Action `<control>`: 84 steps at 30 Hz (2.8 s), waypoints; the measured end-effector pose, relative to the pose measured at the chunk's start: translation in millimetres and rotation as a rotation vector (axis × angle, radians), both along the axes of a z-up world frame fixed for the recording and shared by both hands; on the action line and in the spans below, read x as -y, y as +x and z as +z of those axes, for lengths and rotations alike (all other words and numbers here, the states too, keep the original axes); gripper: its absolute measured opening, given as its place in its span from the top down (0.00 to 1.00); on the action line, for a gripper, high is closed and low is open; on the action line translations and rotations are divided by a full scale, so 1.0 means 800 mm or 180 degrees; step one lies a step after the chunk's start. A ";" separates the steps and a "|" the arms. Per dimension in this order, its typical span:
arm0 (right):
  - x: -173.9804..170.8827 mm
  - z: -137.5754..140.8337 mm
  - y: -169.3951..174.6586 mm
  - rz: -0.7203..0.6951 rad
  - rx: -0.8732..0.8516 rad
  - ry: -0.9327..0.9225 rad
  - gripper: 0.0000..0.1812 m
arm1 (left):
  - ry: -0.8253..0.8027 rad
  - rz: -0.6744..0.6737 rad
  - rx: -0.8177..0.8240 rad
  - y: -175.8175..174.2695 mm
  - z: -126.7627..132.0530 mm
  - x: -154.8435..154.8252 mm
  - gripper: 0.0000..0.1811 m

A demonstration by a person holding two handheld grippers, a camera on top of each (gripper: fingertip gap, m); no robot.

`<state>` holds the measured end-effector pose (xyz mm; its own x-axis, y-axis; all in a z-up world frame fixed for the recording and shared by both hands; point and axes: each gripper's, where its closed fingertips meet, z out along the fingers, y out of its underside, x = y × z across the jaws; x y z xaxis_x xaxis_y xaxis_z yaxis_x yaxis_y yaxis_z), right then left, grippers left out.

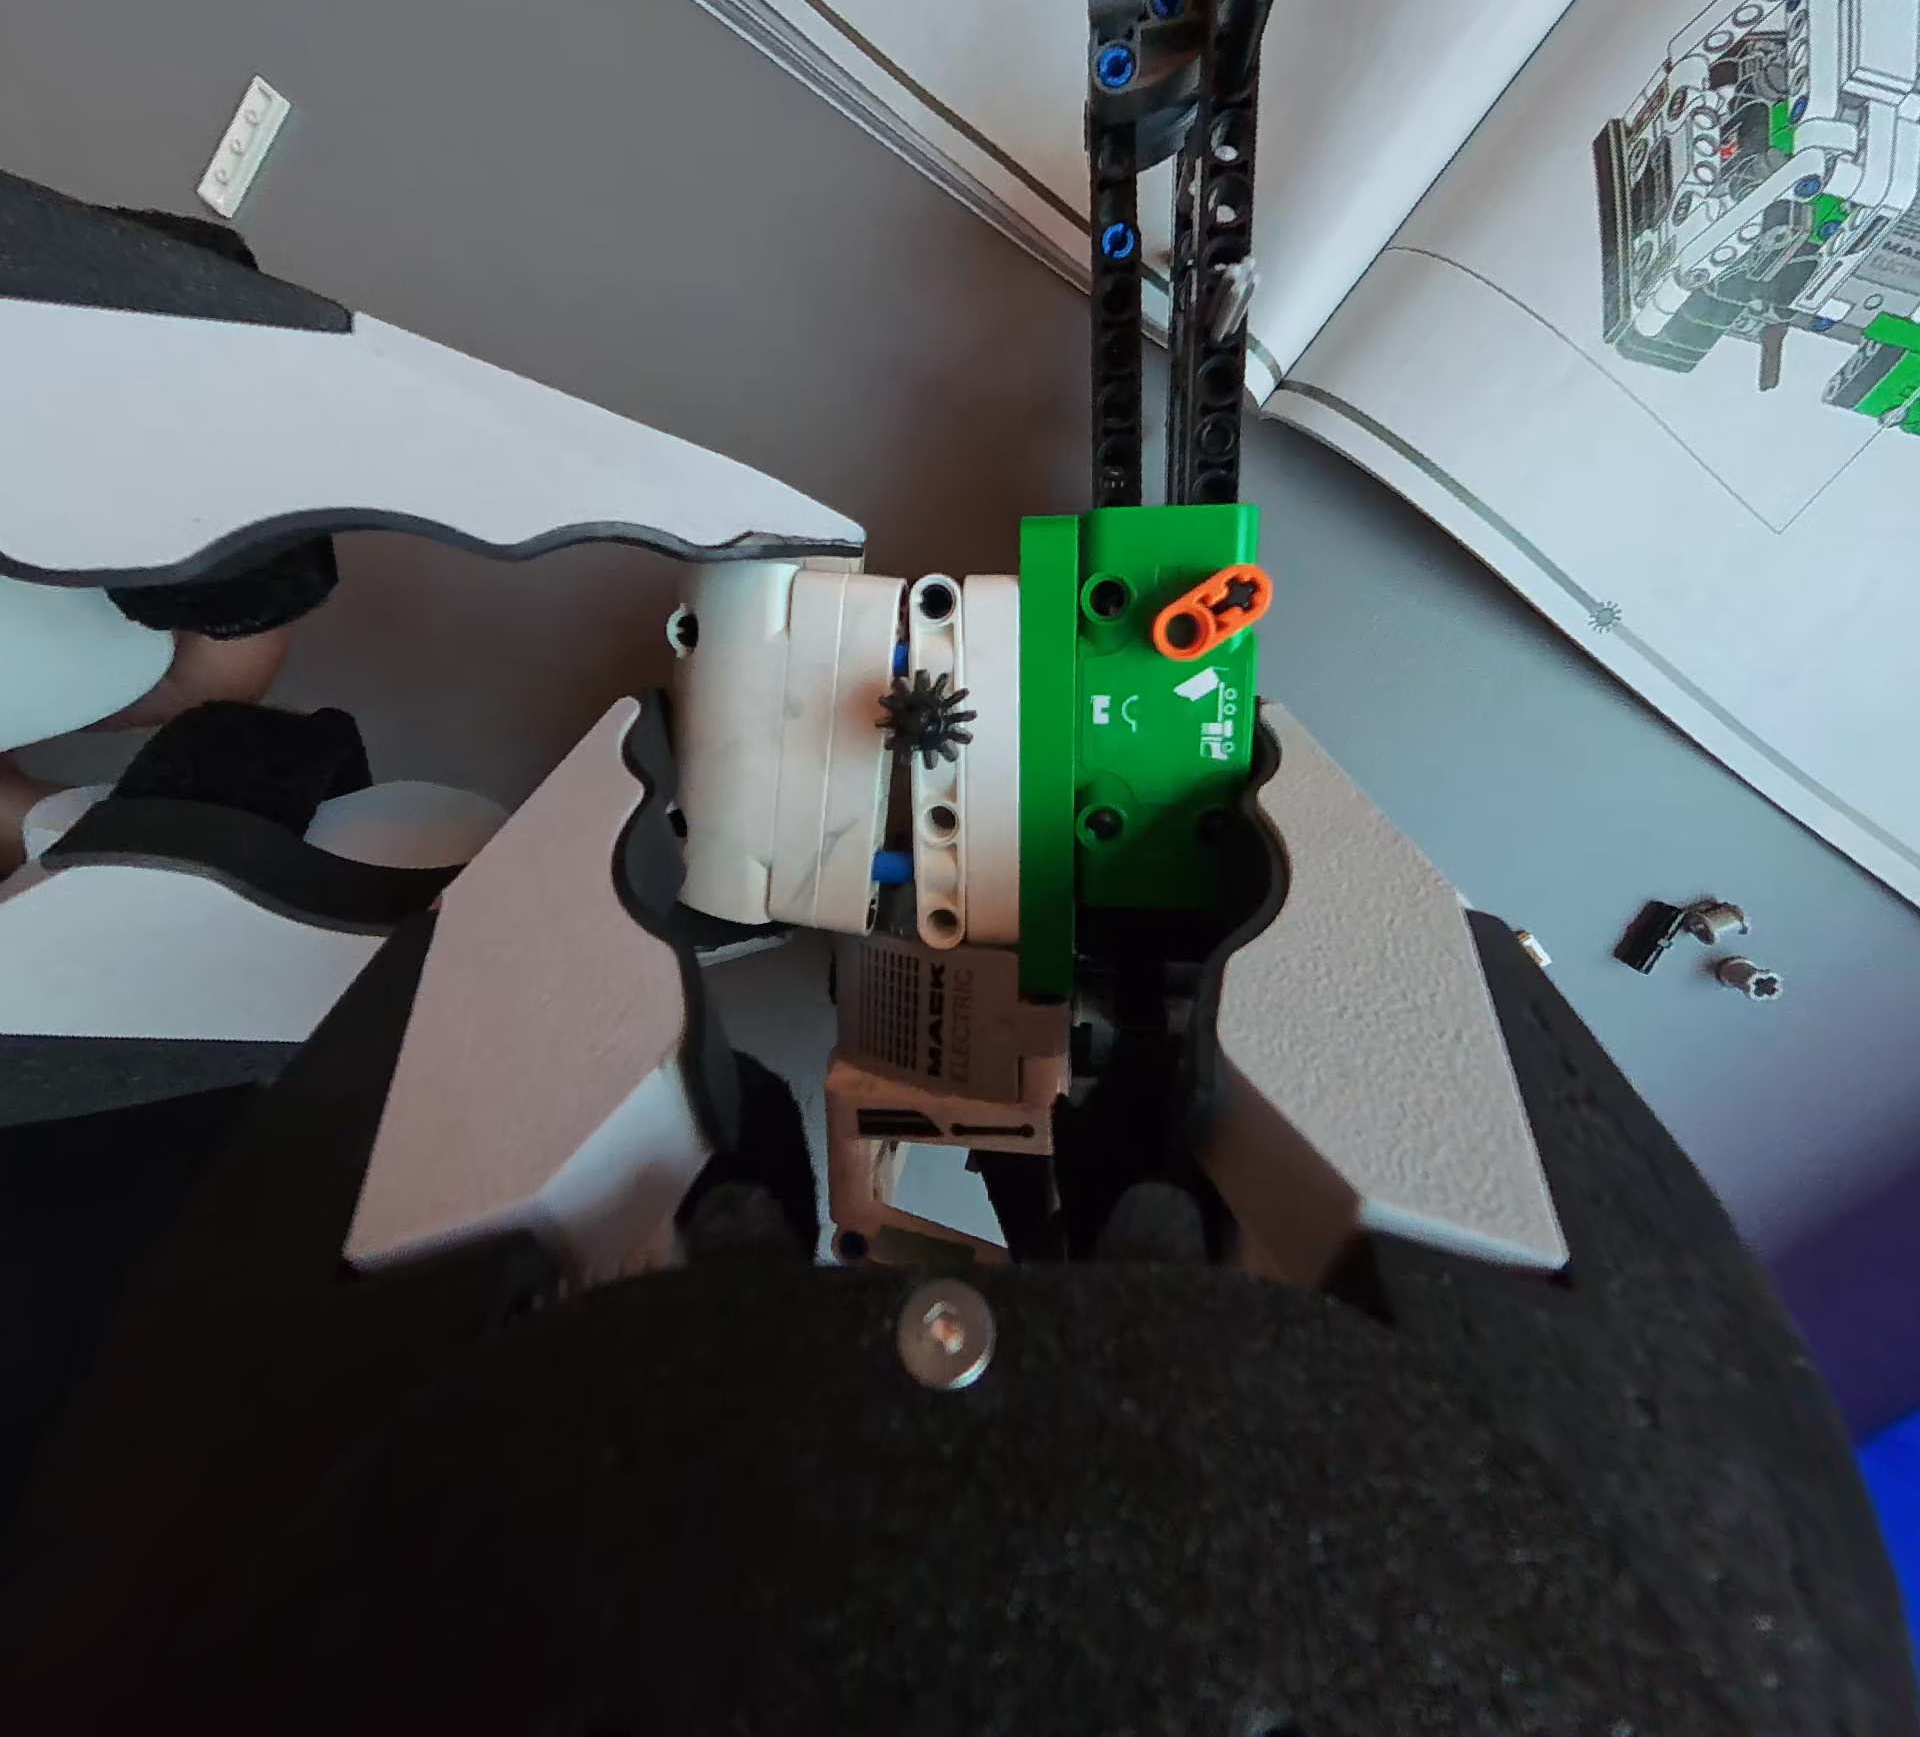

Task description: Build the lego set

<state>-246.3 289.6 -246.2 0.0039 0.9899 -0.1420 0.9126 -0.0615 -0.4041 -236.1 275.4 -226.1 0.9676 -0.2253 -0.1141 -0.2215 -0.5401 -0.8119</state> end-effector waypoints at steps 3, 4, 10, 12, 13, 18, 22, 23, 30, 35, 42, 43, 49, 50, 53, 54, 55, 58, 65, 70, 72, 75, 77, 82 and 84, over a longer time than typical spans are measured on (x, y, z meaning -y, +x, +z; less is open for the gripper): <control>0.002 0.002 0.003 0.0121 -0.0005 -0.0042 0.40 | 0.0033 0.0024 -0.0002 0.001 0.000 0.000 0.64; 0.004 0.004 0.005 0.0182 -0.0020 -0.0102 0.38 | 0.0046 0.0032 0.0010 0.001 0.000 0.000 0.64; -0.008 0.026 0.031 0.0263 -0.0239 -0.0276 0.41 | 0.0124 -0.0013 0.0006 0.004 0.001 0.001 0.63; -0.005 0.028 0.033 0.0236 -0.0336 -0.0295 0.41 | 0.0136 -0.0121 -0.0042 0.004 0.003 0.004 0.62; -0.002 0.028 0.032 0.0213 -0.0373 -0.0291 0.41 | 0.0133 -0.0193 -0.0063 0.003 0.003 0.007 0.61; 0.002 0.028 0.023 0.0116 -0.0553 -0.0066 0.41 | 0.0101 -0.0583 -0.0154 -0.002 0.001 0.023 0.60; 0.002 0.014 0.031 0.0110 -0.0453 0.0019 0.41 | -0.0030 -0.0663 -0.0231 -0.002 -0.018 0.028 0.60; 0.004 0.015 0.031 0.0130 -0.0486 0.0027 0.41 | -0.0028 -0.0671 -0.0247 -0.001 -0.020 0.030 0.60; 0.015 0.020 0.021 0.0406 -0.0682 0.0688 0.41 | 0.0094 -0.0764 -0.0192 -0.009 -0.020 0.033 0.67; 0.011 0.019 0.019 0.0674 -0.0753 0.1095 0.43 | 0.0133 -0.0758 -0.0211 -0.010 -0.018 0.027 0.68; 0.010 0.012 0.017 0.0734 -0.0748 0.1077 0.41 | 0.0204 -0.0817 0.0015 -0.007 -0.015 0.033 0.73; 0.011 0.011 0.016 0.0728 -0.0752 0.1020 0.41 | 0.0224 -0.0832 0.0050 -0.007 -0.015 0.034 0.73; 0.009 0.008 0.017 0.0740 -0.0739 0.0736 0.42 | 0.0338 -0.0856 0.0079 -0.005 -0.012 0.031 0.74; 0.008 0.008 0.018 0.0753 -0.0742 0.0717 0.42 | 0.0350 -0.0848 0.0075 -0.004 -0.012 0.030 0.74; 0.007 0.008 0.019 0.0775 -0.0723 0.0686 0.42 | 0.0361 -0.0811 0.0066 -0.003 -0.011 0.029 0.74; 0.007 0.008 0.019 0.0787 -0.0716 0.0687 0.42 | 0.0350 -0.0791 0.0054 -0.003 -0.011 0.029 0.74; 0.007 0.008 0.019 0.0801 -0.0711 0.0690 0.42 | 0.0335 -0.0770 0.0047 -0.003 -0.012 0.029 0.74; 0.007 0.010 0.018 0.0778 -0.0729 0.0651 0.46 | 0.0274 -0.0663 0.0126 -0.005 -0.011 0.027 0.73; 0.005 0.011 0.018 0.0858 -0.0723 0.0663 0.45 | 0.0279 -0.0678 0.0091 -0.004 -0.011 0.026 0.73; 0.006 0.013 0.017 0.0781 -0.0755 0.0609 0.42 | 0.0327 -0.0773 0.0035 -0.009 -0.010 0.030 0.76; 0.011 0.018 0.013 0.0766 -0.0785 0.0579 0.40 | 0.0331 -0.0772 0.0058 -0.012 -0.010 0.031 0.77; 0.009 0.014 0.008 0.0819 -0.0696 0.0781 0.41 | 0.0319 -0.0790 0.0067 -0.009 -0.010 0.029 0.77; 0.006 0.009 0.006 0.0868 -0.0617 0.0867 0.42 | 0.0306 -0.0779 0.0021 -0.010 -0.012 0.028 0.77; -0.001 0.012 0.008 0.0778 -0.0534 0.0512 0.44 | 0.0274 -0.0486 0.0163 -0.038 -0.007 0.034 0.71; -0.007 0.015 0.008 0.0648 -0.0661 0.0074 0.44 | 0.0207 -0.0446 0.0414 -0.040 -0.007 0.038 0.68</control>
